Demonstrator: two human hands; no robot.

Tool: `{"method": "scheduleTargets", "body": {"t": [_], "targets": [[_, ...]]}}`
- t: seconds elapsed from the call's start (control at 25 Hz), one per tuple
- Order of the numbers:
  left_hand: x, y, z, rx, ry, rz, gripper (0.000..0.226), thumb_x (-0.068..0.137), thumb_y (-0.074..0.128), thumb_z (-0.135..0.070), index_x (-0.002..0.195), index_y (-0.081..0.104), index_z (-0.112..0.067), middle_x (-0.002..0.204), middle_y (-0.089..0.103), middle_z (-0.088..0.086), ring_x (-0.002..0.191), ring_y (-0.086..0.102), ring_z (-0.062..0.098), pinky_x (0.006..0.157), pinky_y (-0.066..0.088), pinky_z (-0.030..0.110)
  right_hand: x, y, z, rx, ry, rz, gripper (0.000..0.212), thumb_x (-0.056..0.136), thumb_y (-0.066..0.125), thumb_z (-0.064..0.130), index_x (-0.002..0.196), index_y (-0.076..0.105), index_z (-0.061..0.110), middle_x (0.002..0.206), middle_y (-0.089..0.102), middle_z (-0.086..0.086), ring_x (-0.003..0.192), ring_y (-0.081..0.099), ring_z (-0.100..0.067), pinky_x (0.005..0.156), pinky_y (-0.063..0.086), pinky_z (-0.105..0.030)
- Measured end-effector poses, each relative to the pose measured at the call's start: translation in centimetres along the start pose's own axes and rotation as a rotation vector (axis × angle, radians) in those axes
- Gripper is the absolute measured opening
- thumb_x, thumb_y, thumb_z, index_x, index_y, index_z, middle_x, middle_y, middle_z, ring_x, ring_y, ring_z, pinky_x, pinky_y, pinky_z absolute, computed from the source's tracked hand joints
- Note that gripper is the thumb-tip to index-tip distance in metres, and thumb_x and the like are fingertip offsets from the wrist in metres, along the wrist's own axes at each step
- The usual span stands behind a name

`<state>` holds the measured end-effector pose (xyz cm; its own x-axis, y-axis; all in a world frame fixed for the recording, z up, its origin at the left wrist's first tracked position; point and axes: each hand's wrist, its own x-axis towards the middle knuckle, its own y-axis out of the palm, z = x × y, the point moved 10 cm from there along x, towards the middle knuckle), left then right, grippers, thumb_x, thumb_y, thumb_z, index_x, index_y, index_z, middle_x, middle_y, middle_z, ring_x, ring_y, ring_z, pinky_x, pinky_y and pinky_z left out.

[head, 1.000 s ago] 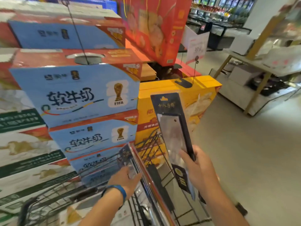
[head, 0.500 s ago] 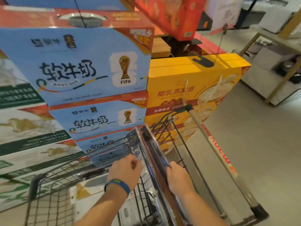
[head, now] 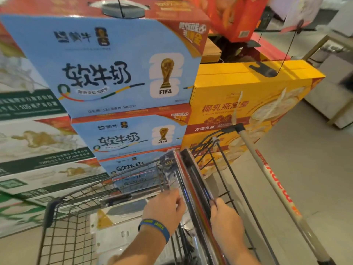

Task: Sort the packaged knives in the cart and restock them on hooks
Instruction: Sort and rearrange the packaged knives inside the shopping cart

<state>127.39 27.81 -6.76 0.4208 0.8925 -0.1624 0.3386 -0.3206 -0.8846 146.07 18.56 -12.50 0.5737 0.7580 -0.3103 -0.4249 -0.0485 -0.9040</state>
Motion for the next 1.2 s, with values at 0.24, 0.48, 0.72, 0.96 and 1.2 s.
{"method": "scheduleTargets", "body": {"t": [0.24, 0.48, 0.72, 0.96, 1.2], "targets": [[-0.2, 0.5, -0.1, 0.027, 0.03, -0.013, 0.023, 0.1, 0.037, -0.042, 0.081, 0.043, -0.03, 0.071, 0.048, -0.01, 0.065, 0.053, 0.009, 0.058, 0.045, 0.021, 0.8, 3.9, 0.3, 0.111, 0.002, 0.341, 0.031, 0.109, 0.041, 0.026, 0.131, 0.06, 0.017, 0.109, 0.072, -0.011, 0.097, 0.068, -0.029, 0.077, 0.051, -0.032], [0.0, 0.4, -0.4, 0.07, 0.065, -0.017, 0.025, 0.101, 0.036, -0.042, 0.08, 0.042, -0.029, 0.065, 0.039, -0.011, 0.06, 0.045, 0.008, 0.05, 0.029, 0.021, -0.2, 4.0, -2.6, 0.198, 0.138, 0.202, 0.026, 0.107, 0.039, 0.037, 0.116, 0.058, 0.021, 0.083, 0.063, 0.008, 0.07, 0.06, -0.007, 0.055, 0.042, -0.021], [0.1, 0.2, -0.4, 0.043, 0.113, -0.007, 0.027, 0.103, 0.037, -0.039, 0.08, 0.041, -0.026, 0.064, 0.038, -0.011, 0.058, 0.042, 0.01, 0.051, 0.031, 0.023, -1.4, 1.0, -3.1, 0.185, 0.155, 0.04, 0.027, 0.107, 0.041, 0.035, 0.102, 0.057, 0.015, 0.085, 0.062, 0.001, 0.073, 0.058, -0.012, 0.059, 0.044, -0.027], [-0.4, -1.0, 1.8, -0.629, -0.036, 0.03, 0.028, 0.098, 0.054, -0.039, 0.077, 0.058, -0.021, 0.062, 0.061, -0.004, 0.057, 0.06, 0.013, 0.057, 0.05, 0.028, -5.6, -3.0, 6.6, 0.599, -0.03, -0.086, 0.043, 0.104, 0.042, 0.043, 0.071, 0.059, 0.022, 0.062, 0.059, 0.004, 0.051, 0.051, -0.004, 0.052, 0.041, -0.028], [-4.1, -1.6, 9.1, -1.183, -0.248, -0.121, 0.029, 0.096, 0.055, -0.031, 0.071, 0.068, -0.024, 0.068, 0.069, -0.004, 0.066, 0.066, 0.011, 0.056, 0.055, 0.03, -11.1, -4.7, 17.6, 0.668, -0.391, -0.094, 0.039, 0.099, 0.048, 0.043, 0.073, 0.067, 0.02, 0.057, 0.061, 0.007, 0.054, 0.056, -0.008, 0.048, 0.039, -0.018]]}}
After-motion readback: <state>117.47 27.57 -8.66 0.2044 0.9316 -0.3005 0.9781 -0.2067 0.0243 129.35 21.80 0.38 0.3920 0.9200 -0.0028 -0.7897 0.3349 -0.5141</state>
